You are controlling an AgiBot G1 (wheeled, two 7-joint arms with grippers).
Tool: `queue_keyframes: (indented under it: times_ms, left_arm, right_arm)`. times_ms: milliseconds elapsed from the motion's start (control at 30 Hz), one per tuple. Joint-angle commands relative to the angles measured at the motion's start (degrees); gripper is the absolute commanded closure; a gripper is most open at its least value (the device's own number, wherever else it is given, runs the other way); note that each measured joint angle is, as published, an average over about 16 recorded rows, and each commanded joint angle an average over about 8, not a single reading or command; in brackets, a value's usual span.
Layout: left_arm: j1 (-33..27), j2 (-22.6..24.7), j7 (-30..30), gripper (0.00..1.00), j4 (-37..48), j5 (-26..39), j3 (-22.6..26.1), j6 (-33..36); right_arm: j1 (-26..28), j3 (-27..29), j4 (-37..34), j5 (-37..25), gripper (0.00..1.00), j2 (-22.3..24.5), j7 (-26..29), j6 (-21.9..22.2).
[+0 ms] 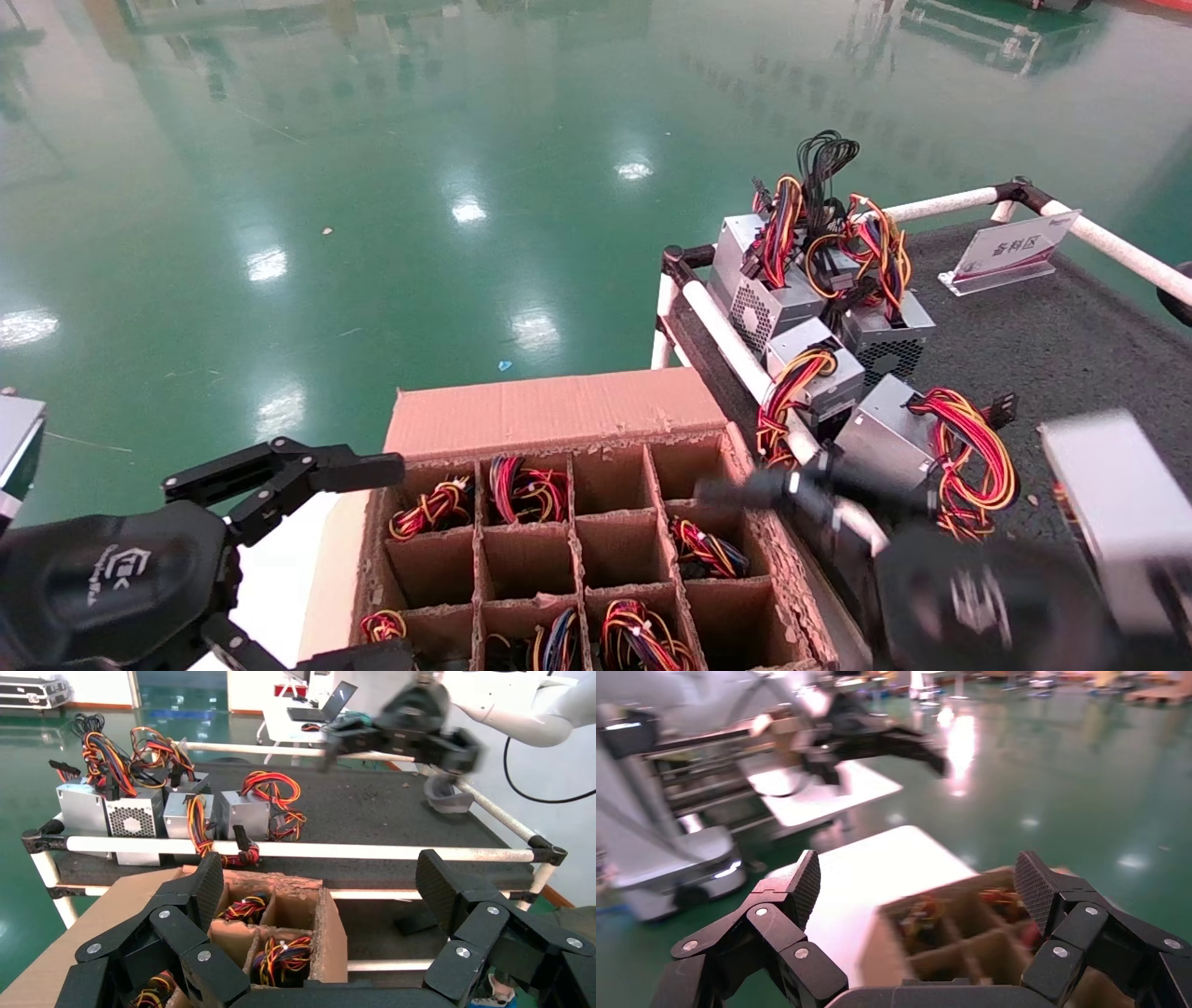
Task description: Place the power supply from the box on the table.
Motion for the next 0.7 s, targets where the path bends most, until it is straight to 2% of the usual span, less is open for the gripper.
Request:
queue_keyframes:
  times_ms: [33,167,700]
  left_arm:
    - [0.0,0.0,0.0,0.0,0.0,0.0,0.0,0.0]
    - [0.01,0.0,0.0,0.0,0.01,-0.01,0.0,-0.02]
    - [0.01,0.0,0.0,0.0,0.01,0.0,0.0,-0.01]
  right_arm:
    - [-1.61,0.4,2.28,1.03,0.0,0.68,0.15,-1.01]
    - [-2.66,0.69,3.74,1.77,0.0,1.14,0.25,-1.65]
    - [-1.45,0.41,1.96,0.95,0.0,0.64,0.17,-0.89]
